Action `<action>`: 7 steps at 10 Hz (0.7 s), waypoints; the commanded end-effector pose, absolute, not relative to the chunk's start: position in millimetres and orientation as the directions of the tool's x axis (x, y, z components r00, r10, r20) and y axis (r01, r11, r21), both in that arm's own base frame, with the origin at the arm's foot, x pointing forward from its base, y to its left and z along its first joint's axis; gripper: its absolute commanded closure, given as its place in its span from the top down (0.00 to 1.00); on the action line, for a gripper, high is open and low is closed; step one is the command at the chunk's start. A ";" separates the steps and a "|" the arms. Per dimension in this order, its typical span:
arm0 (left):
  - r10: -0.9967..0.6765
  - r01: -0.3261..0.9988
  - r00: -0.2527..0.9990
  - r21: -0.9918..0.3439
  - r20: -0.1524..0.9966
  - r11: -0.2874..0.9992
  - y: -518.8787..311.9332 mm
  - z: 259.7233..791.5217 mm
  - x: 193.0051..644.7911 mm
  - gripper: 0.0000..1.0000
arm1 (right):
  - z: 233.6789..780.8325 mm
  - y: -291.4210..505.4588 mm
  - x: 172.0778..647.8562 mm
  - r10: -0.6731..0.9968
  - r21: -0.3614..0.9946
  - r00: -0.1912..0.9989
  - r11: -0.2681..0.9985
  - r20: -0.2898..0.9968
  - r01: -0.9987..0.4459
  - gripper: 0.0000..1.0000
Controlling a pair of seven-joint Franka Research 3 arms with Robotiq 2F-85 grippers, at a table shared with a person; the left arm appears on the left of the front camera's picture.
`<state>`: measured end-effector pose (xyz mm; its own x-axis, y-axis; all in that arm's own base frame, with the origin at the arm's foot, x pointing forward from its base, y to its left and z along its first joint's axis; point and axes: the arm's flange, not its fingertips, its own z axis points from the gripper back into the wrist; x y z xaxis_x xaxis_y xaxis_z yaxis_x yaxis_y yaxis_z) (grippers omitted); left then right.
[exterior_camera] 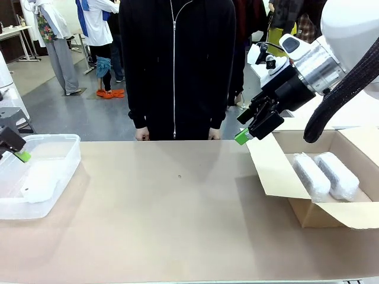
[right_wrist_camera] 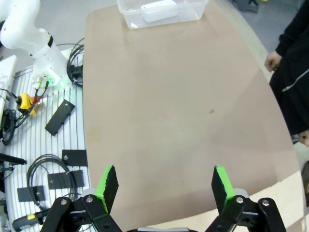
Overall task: Separate and place wrapped and unwrapped clocks.
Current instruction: If the picked Digital clock is wrapped, place it in the Package Box ; if not, place it in the Organizing box.
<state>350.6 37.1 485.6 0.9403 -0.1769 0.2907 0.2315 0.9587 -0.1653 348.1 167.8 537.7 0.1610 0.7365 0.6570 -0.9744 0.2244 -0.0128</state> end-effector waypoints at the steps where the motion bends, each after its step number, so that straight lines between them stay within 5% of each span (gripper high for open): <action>1: -0.148 0.199 0.950 -0.168 0.275 0.965 32.5 493.9 323.1 1.00 | 537.6 168.1 350.9 0.731 -0.010 0.146 0.205 0.666 -0.979 1.00; 7: -0.120 0.183 0.962 -0.255 0.243 0.950 38.7 513.0 306.8 1.00 | 537.6 168.1 350.9 0.731 -0.010 0.146 0.205 0.666 -0.979 1.00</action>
<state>309.4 39.8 513.3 0.9601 -0.1349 0.2448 0.1925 0.9541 -0.2293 348.1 167.9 537.8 0.1609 0.7365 0.6570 -0.9744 0.2243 -0.0128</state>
